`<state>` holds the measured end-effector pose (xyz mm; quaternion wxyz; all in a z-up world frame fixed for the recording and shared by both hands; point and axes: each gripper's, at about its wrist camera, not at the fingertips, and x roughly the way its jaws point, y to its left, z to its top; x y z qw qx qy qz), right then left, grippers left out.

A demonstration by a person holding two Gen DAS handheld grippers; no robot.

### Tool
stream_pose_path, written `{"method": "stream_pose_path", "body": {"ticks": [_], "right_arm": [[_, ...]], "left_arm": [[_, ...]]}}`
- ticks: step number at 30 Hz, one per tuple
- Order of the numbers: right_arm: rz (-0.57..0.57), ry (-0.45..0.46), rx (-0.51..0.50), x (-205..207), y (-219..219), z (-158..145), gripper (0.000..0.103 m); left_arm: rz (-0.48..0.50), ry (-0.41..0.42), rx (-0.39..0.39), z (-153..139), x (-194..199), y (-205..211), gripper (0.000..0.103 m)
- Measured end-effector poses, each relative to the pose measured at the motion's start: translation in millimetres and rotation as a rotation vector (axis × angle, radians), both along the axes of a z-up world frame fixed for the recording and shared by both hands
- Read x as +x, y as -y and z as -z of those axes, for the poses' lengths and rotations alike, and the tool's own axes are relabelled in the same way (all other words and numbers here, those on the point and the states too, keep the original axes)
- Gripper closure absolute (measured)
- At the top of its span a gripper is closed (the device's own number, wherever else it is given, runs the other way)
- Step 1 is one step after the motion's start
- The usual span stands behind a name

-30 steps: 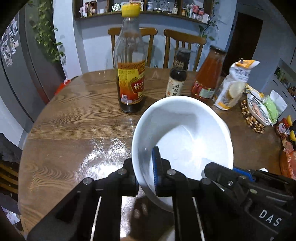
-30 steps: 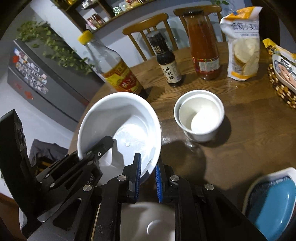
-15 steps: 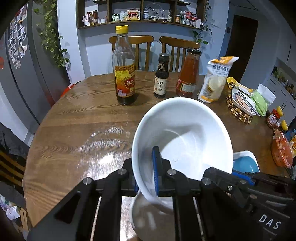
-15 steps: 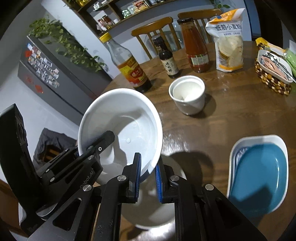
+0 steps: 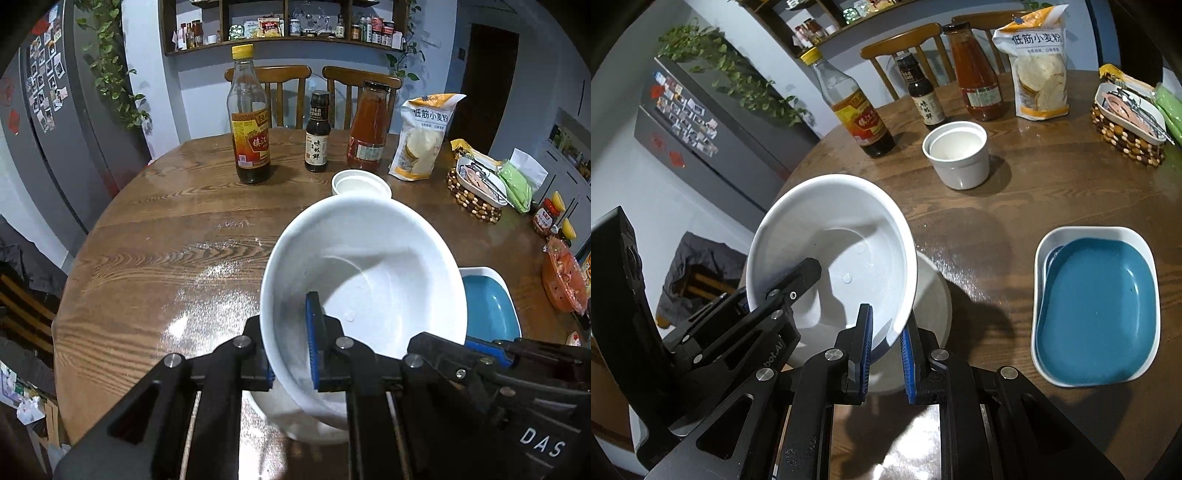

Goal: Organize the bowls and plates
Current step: 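Lift the smaller white bowl with both grippers and carry it over the large bowl, then lower the smaller white bowl into the large white bowl with both grippers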

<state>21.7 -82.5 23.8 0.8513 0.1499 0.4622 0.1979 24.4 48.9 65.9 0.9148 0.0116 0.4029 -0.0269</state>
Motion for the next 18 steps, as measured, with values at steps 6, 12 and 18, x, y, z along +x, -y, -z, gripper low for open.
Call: {"method": "stream_pose_path", "body": {"ticks": [6,12,18], "right_arm": [[-0.018,-0.003,-0.010,-5,-1,3,0.087],[-0.033,-0.004,-0.020,-8,-5,4,0.087],[-0.044,-0.012,-0.023,-5,-5,6,0.086]], "left_arm": [[-0.018,0.003,0.002,4,-10,1,0.089],[-0.034,0.004,0.007,6,-13,0,0.089],[-0.040,-0.002,0.007,9,-15,-1,0.089]]}}
